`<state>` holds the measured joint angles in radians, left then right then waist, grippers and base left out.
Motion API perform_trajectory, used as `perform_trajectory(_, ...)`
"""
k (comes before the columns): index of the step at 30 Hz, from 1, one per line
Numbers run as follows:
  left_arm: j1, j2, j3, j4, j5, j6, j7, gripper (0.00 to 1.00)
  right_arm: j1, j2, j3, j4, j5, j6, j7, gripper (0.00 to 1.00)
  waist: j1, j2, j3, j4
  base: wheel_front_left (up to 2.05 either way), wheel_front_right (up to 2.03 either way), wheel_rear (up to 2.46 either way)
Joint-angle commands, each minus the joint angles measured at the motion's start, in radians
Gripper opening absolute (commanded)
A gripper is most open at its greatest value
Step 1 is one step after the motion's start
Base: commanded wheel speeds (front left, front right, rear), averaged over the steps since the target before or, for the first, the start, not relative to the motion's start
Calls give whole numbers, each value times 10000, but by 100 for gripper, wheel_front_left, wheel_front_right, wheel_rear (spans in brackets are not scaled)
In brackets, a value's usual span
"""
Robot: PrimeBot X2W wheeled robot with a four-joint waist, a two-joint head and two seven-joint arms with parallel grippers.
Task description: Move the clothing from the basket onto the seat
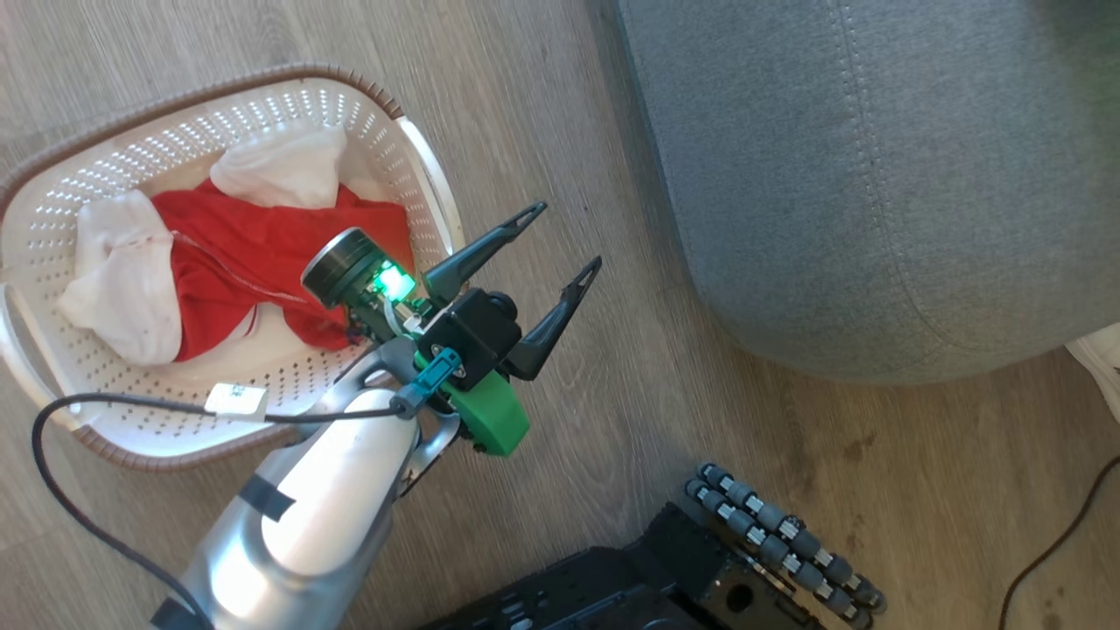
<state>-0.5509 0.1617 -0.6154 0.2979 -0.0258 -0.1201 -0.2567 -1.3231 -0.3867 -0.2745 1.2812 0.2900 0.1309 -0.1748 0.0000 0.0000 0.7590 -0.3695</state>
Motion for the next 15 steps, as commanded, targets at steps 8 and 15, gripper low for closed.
perform_trajectory(8, 204, -199, 133, -315, -111, -13, -51, 100, 249, -464, 627, -19, -35, -2, 728, 100, 0, 0, -843, -51, 0, 0, 0)
perform_trajectory(15, 654, -491, 4, -279, -365, -47, -51, 100, 917, -711, 1650, -37, 36, -2, 1683, 100, 0, 0, -2147, 17, 0, 0, 0)
